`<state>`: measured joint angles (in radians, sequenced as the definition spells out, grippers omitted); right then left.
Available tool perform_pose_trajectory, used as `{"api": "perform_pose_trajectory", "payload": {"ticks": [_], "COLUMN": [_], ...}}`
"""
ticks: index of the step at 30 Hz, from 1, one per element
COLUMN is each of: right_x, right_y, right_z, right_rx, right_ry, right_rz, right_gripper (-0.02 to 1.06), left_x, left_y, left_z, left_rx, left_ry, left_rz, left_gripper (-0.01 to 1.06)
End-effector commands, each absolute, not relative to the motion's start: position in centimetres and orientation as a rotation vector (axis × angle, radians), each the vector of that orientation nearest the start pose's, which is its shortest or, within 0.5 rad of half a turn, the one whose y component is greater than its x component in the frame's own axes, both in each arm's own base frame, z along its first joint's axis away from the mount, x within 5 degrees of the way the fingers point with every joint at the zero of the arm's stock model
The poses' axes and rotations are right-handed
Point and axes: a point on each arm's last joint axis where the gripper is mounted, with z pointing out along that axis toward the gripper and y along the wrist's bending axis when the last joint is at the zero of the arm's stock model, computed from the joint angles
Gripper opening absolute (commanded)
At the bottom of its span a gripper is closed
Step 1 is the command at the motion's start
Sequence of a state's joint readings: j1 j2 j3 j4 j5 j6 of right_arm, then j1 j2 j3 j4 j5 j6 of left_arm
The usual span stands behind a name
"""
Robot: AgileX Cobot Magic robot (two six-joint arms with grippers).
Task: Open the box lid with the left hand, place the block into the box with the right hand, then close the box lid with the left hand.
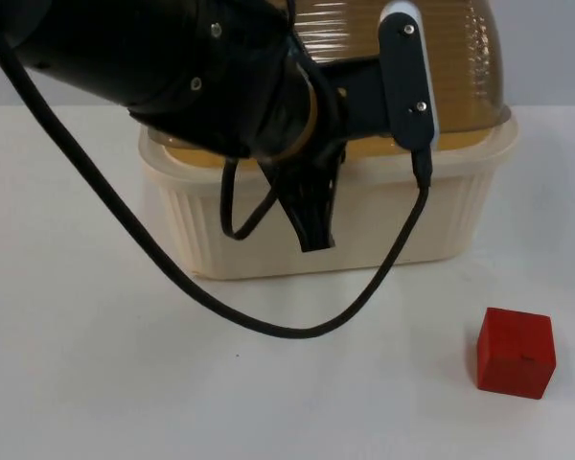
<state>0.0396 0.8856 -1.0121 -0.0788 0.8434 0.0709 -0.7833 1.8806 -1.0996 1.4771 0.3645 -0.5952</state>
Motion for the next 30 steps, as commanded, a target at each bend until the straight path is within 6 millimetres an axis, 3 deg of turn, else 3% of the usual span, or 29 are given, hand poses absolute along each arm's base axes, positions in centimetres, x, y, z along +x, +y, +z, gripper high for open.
{"api": "perform_pose_trajectory", "payload": {"ticks": [1,5,13,25,30], "right_x": [16.4,16.4,16.4,16.4,16.4], "right_y": [0.2,0.2,0.2,0.2,0.2], "right_z": [39.0,39.0,39.0,39.0,39.0], "right_rx": [-0.003,-0.003,-0.002,-0.002,-0.002], "right_ry": [2.185,2.185,2.185,2.187,2.187], "right_rz": [-0.031,-0.031,-0.029,-0.027,-0.027], "right_gripper": [1.05,1.05,1.05,1.05,1.05], "left_x": [30.1,30.4,31.2,34.7,35.7], "left_y": [-25.6,-25.6,-24.6,-22.5,-22.1], "left_z": [18.9,19.0,19.3,23.0,24.1], "left_rx": [1.561,1.617,1.584,1.458,1.434], "left_ry": [1.634,1.555,1.588,1.581,1.527], "left_rz": [0.452,0.472,0.435,0.402,0.310], "left_gripper": [0.00,0.00,0.00,0.00,0.00]}}
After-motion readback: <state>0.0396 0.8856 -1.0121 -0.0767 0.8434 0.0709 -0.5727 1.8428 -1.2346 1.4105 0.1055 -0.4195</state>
